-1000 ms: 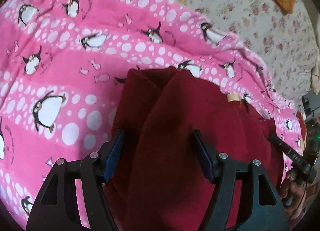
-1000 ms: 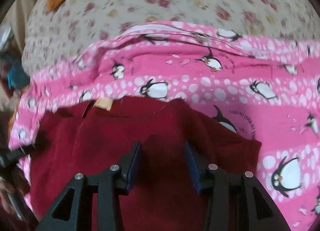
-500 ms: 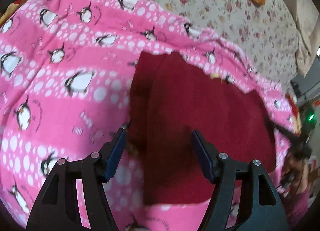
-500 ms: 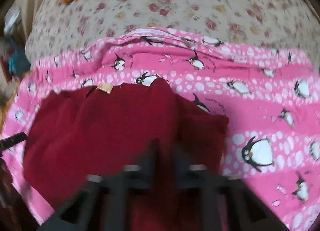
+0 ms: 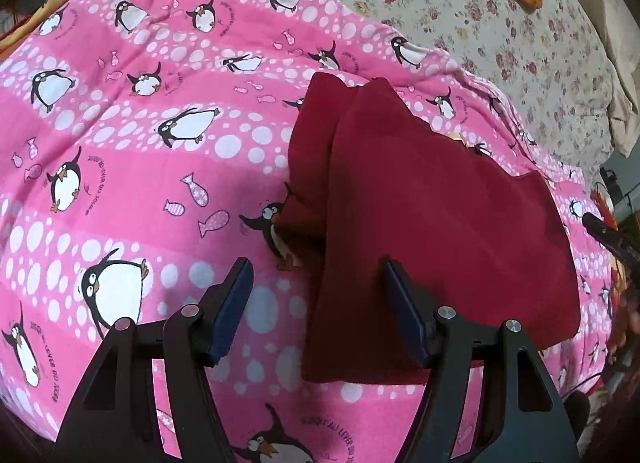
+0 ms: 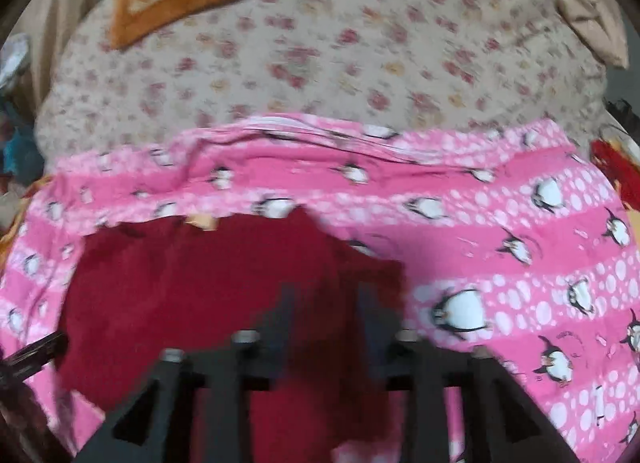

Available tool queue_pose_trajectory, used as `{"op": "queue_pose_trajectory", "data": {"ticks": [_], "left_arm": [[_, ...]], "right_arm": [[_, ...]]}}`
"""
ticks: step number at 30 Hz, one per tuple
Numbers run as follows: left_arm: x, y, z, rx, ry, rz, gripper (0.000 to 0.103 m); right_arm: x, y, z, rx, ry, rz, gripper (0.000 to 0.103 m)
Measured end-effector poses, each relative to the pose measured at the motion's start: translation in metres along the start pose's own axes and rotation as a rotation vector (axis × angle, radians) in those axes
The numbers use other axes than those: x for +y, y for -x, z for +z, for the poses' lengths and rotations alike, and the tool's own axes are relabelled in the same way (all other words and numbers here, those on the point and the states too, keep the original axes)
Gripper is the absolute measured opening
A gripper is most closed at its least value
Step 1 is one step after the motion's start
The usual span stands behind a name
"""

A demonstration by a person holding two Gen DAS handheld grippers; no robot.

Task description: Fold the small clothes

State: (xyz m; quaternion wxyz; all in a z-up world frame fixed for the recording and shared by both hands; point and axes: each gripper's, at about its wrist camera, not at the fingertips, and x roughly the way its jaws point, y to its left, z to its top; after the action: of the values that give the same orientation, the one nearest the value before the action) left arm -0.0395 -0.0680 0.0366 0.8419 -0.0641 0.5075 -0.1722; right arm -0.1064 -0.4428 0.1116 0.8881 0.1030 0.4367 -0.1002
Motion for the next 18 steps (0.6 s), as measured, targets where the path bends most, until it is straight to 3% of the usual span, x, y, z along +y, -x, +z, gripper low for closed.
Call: {"op": "queue_pose_trajectory", "data": {"ticks": [8, 18], "left_arm": [[0.007, -0.007, 0.0, -0.012, 0.046, -0.039, 0.069], [0.016, -0.014, 0.0, -0.026, 0.053, -0.102, 0.073]], "right_arm": [[0.111, -0.031, -0.013, 0.092, 0.207, 0.23, 0.047], [0.219, -0.096, -0.014, 0.148, 0.371, 0.285, 0.047]]}}
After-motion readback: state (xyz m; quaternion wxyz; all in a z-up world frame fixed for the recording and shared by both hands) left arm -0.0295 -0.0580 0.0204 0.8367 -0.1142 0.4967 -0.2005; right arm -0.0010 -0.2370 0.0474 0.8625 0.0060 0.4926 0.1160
